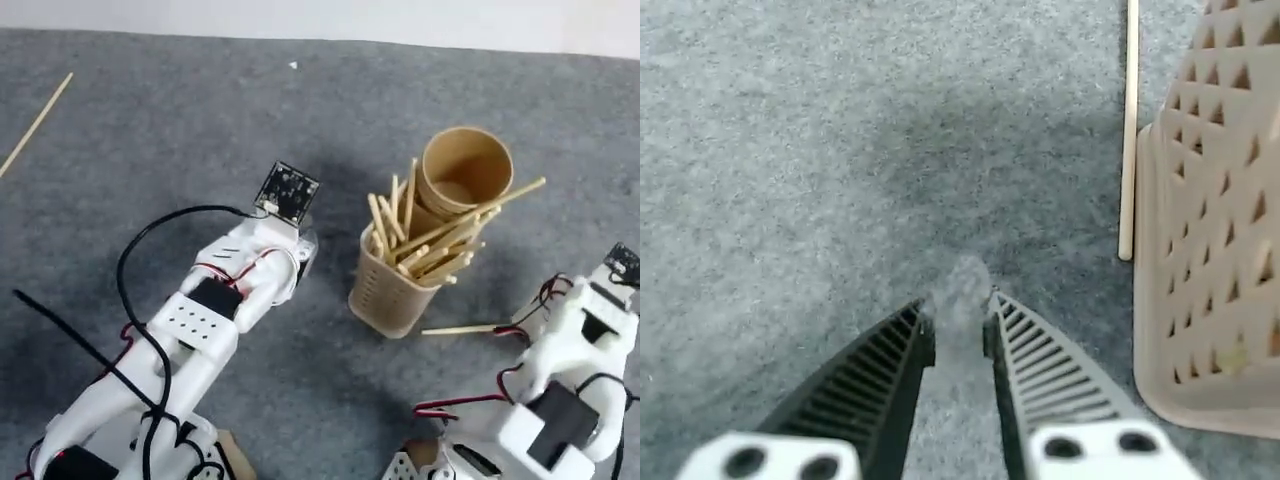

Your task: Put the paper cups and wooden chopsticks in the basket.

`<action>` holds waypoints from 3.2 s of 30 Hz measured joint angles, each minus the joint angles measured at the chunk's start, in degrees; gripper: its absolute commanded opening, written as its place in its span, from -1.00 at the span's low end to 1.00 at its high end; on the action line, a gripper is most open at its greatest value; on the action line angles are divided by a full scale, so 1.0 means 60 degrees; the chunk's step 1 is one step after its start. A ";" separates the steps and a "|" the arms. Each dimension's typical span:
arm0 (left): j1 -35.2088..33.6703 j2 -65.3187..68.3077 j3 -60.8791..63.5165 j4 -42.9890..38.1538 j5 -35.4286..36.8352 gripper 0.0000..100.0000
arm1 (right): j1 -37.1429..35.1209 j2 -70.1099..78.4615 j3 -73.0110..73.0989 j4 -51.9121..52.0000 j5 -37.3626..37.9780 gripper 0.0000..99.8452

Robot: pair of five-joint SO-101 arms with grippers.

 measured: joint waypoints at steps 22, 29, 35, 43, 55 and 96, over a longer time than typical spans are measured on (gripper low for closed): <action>0.0000 0.0000 0.0000 0.0000 0.0000 -0.77 | -0.1231 0.0088 -0.0879 0.0484 -0.2755 -0.61; 0.0000 0.0000 0.0000 0.0000 0.0000 -0.77 | -0.1158 0.0044 -0.0322 -0.0088 -0.2755 -0.68; 0.0000 0.0000 0.0000 0.0000 0.0000 -0.77 | -0.1040 -0.0147 -0.0015 -0.0410 -0.1524 -0.96; 0.0000 0.0000 0.0000 0.0000 0.0000 -0.77 | -0.1040 -0.0132 0.0015 -0.0586 -0.1158 -0.99; 0.0000 0.0000 0.0000 0.0000 0.0000 -0.77 | -0.0586 -0.3092 -0.5040 0.1685 -0.1070 -0.99; -0.1495 0.0000 -0.0381 0.0000 0.0000 -0.76 | -0.6432 -1.1355 -0.0469 0.0513 -0.0542 -0.04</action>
